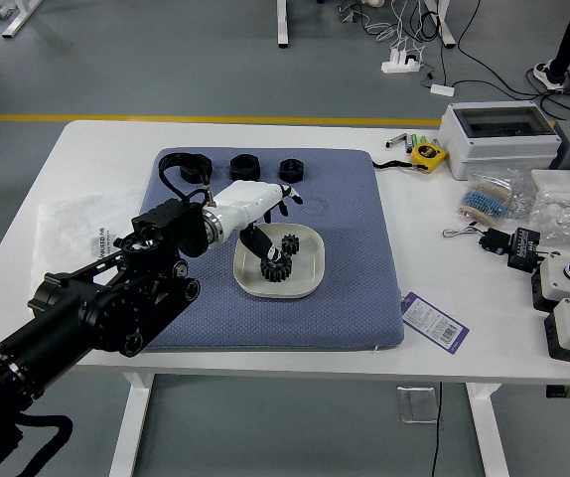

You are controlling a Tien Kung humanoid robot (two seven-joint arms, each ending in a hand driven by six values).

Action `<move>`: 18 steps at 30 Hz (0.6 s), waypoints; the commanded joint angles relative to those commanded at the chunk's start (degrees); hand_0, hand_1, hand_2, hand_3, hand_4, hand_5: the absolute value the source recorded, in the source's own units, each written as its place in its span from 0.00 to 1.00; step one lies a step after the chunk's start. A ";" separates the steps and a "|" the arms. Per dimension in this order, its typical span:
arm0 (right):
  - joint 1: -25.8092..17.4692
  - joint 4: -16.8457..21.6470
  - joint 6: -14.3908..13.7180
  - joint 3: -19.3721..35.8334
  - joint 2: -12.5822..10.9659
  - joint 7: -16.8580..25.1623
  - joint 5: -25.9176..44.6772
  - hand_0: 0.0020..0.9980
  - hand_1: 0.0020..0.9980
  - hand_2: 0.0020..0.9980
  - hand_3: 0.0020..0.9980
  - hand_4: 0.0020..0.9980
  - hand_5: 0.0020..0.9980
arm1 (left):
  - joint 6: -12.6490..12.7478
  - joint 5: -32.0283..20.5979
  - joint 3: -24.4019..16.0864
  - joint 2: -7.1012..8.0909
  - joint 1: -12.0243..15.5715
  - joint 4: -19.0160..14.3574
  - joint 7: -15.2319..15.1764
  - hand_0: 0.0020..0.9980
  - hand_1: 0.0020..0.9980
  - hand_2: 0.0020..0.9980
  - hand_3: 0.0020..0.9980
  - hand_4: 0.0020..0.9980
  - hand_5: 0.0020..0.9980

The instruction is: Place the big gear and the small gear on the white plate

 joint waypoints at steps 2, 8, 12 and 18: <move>-0.06 -0.03 -0.02 0.06 0.04 -0.04 -0.06 0.66 0.65 0.73 0.57 0.79 0.72 | 0.40 0.29 -0.91 0.21 0.26 -0.38 -0.12 0.38 0.55 0.69 0.84 1.00 0.21; -0.18 -0.07 -0.02 0.06 0.10 -0.02 0.02 0.66 0.64 0.73 0.57 0.79 0.72 | 1.53 1.38 -4.62 0.56 1.60 -2.16 -0.36 0.40 0.56 0.71 0.85 1.00 0.23; -0.25 -0.11 0.02 0.03 0.15 -0.01 0.05 0.66 0.64 0.73 0.57 0.79 0.72 | 4.43 1.52 -10.93 0.86 4.20 -5.55 -1.61 0.50 0.64 0.77 0.86 1.00 0.25; -0.46 -0.16 0.08 -0.01 0.23 -0.01 0.04 0.66 0.64 0.73 0.57 0.79 0.72 | 9.87 -7.60 -19.69 0.86 8.36 -9.15 -4.03 0.58 0.67 0.79 0.85 1.00 0.39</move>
